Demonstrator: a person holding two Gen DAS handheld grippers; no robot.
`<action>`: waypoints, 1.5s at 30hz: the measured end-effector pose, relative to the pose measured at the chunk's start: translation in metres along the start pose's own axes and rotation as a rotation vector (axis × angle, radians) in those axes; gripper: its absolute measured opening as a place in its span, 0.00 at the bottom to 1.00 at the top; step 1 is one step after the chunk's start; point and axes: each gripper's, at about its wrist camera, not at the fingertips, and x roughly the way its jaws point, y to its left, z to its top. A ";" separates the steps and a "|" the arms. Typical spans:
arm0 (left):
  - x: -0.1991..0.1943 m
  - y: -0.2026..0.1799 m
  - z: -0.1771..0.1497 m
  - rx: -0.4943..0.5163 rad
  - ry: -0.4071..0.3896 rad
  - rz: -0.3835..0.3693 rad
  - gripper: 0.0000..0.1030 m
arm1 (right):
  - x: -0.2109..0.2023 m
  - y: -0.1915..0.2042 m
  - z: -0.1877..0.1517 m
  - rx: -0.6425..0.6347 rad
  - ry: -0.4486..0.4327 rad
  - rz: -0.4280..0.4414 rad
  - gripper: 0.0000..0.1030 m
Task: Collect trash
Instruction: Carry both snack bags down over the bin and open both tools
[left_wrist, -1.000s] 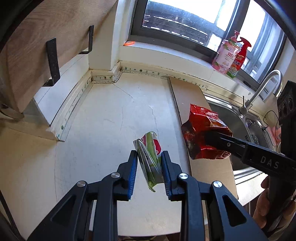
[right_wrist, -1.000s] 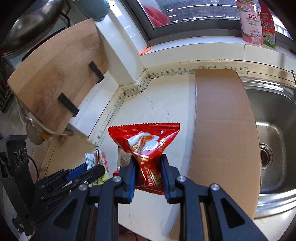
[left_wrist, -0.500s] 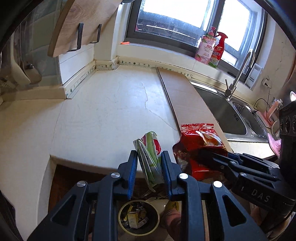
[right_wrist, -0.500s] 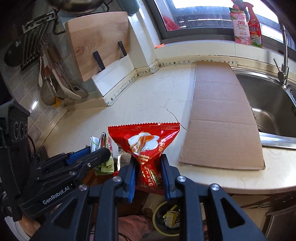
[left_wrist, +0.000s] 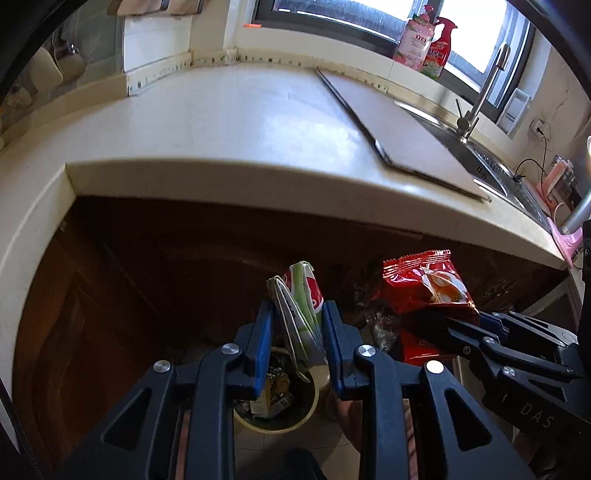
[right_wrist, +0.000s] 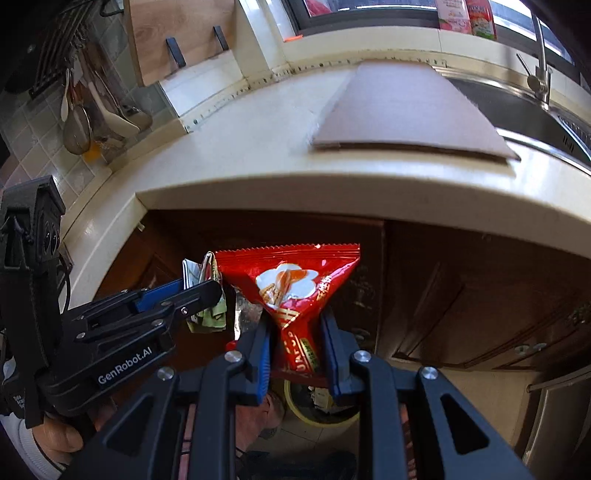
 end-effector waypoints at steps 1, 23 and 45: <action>0.008 0.001 -0.007 -0.007 0.017 0.000 0.24 | 0.006 -0.003 -0.005 0.000 0.011 0.000 0.23; 0.219 0.056 -0.121 -0.083 0.408 -0.010 0.29 | 0.231 -0.087 -0.116 0.203 0.440 -0.022 0.25; 0.277 0.075 -0.145 -0.109 0.509 0.027 0.78 | 0.287 -0.100 -0.131 0.228 0.516 -0.070 0.48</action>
